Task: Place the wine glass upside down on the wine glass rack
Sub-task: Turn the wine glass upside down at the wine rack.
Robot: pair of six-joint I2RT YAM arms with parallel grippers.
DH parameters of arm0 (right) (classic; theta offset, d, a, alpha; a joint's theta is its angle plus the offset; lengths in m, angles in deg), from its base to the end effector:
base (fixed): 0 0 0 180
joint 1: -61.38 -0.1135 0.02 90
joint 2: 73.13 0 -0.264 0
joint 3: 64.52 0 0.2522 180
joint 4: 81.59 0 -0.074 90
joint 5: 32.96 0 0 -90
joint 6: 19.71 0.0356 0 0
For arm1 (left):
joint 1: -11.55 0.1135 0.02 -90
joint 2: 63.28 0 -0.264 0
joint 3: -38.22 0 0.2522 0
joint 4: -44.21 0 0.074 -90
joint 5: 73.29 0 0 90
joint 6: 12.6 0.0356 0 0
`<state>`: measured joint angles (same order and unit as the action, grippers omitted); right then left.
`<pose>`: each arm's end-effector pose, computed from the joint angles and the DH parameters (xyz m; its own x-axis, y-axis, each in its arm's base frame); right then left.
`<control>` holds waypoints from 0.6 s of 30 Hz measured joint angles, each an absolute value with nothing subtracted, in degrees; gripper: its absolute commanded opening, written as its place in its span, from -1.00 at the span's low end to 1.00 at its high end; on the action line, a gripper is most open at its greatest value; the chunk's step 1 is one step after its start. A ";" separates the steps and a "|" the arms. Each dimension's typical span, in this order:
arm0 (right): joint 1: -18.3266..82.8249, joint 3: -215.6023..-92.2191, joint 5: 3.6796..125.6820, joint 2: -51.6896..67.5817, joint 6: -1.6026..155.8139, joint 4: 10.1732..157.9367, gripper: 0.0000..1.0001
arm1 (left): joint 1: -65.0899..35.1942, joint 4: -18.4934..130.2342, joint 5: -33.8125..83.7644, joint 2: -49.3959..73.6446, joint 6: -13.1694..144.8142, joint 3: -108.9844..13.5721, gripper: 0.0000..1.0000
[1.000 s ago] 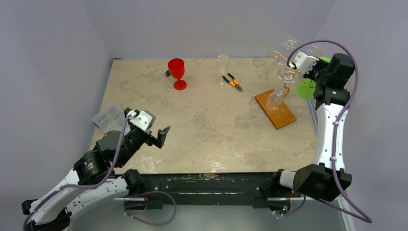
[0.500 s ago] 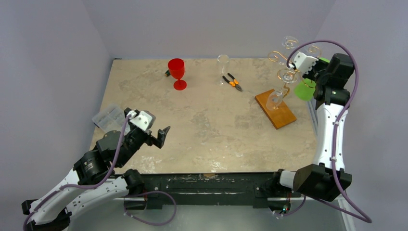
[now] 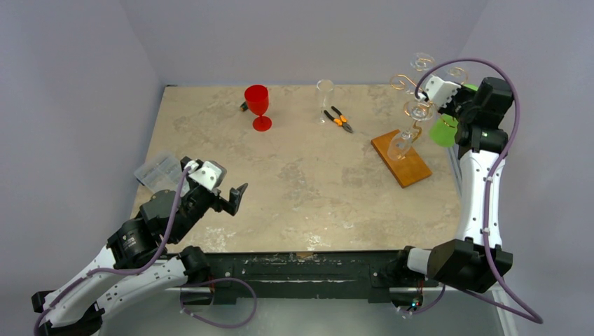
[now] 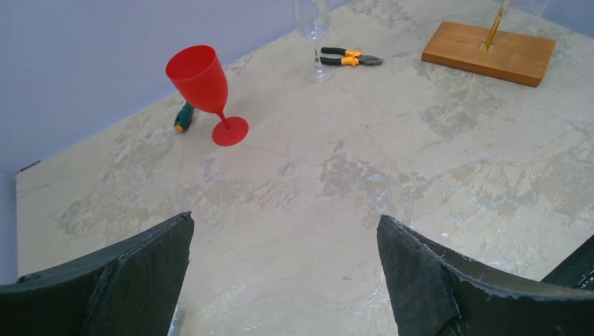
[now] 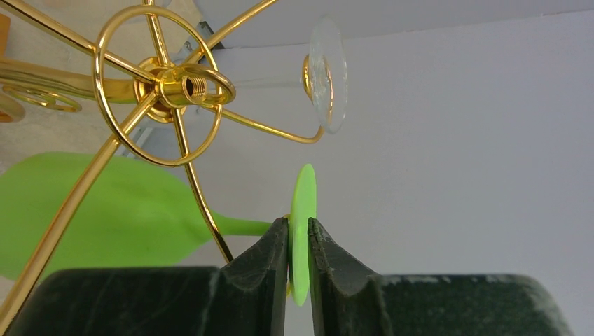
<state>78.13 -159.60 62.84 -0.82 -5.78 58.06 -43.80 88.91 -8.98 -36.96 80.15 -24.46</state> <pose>0.2659 -0.0763 0.4296 -0.2584 -0.9306 -0.2591 -0.2339 0.3205 -0.9179 0.0647 -0.0664 0.3647 -0.0585 0.1607 -0.9853 0.5008 0.8585 0.1103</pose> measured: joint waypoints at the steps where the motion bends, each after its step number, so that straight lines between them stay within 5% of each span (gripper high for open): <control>1: 78.09 -159.60 62.82 -0.82 -5.78 58.06 -0.70 | -43.74 88.91 -8.98 -36.96 80.15 -24.46 1.00; 18: 76.84 -159.57 62.82 -0.82 -5.56 57.95 -0.59 | -43.69 88.91 -8.98 -36.96 80.15 -24.46 1.00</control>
